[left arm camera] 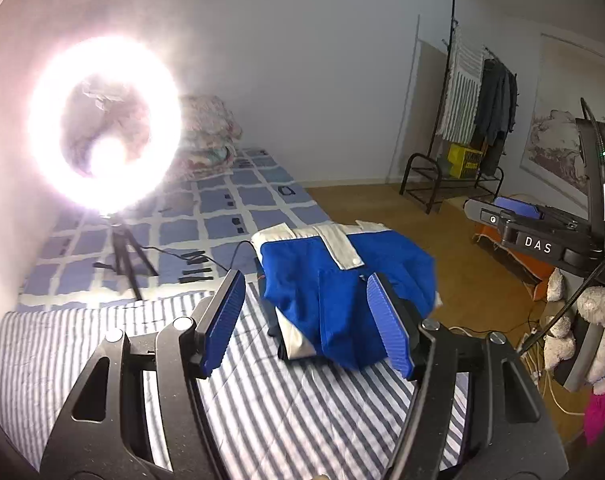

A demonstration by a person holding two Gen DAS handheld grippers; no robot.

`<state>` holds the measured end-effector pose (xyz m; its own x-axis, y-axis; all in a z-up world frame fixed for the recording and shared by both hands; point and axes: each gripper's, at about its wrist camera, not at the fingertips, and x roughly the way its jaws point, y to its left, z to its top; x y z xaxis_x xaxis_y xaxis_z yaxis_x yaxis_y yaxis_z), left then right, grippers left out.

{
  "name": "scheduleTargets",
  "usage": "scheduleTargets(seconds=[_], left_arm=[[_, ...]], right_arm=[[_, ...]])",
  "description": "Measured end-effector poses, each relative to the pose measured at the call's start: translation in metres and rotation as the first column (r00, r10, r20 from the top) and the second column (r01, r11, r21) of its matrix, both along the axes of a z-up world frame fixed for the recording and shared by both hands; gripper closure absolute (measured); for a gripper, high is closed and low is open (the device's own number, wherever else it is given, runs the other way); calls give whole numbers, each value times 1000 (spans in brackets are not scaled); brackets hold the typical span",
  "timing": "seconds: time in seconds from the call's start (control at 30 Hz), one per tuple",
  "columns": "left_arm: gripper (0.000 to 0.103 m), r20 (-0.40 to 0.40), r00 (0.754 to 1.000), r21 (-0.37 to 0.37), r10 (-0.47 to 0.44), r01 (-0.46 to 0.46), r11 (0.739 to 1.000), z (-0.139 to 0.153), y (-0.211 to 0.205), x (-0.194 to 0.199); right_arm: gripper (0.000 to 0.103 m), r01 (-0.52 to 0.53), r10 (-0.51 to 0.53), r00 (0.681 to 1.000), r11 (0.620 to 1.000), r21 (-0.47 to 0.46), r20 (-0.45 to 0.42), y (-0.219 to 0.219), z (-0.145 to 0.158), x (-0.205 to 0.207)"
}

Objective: Fold large clothes

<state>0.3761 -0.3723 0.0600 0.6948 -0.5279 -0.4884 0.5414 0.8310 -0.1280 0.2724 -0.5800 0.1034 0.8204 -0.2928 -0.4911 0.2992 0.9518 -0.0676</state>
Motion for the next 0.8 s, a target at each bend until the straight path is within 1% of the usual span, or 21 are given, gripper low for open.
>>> scheduleTargets(seconds=[0.13,0.2,0.37,0.47,0.6,0.7,0.73,0.8], left_arm=[[37,40,999,-6,8,-8,1000,25,40,-52],[37,46,999,-26,6,-5,1000,34,60,-77],[37,99,995,-12,12,-11,1000,52,100,-135],[37,129,991,-7,20,-19,1000,61,119,-168],[37,169,985,7,33,-35,999,67,140,-207],[37,175,984,-3,41,-41,999,68,151,-228],[37,178,983,-7,44,-43,999,67,154,-233],[37,197,979,-6,57,-57,998,66,161,-249]], right_arm=[[43,-22,23,1000,999,-44,17,41,19,-38],[43,-34,36,999,998,-57,31,62,27,-60],[43,-51,53,996,998,-21,68,91,34,-107],[43,-44,46,996,999,-28,81,108,34,-131],[41,-47,52,994,998,-52,95,132,32,-161],[40,-49,57,992,996,-68,114,148,32,-181],[40,-46,54,991,997,-66,122,151,32,-186],[36,-52,58,989,997,-52,139,156,29,-196]])
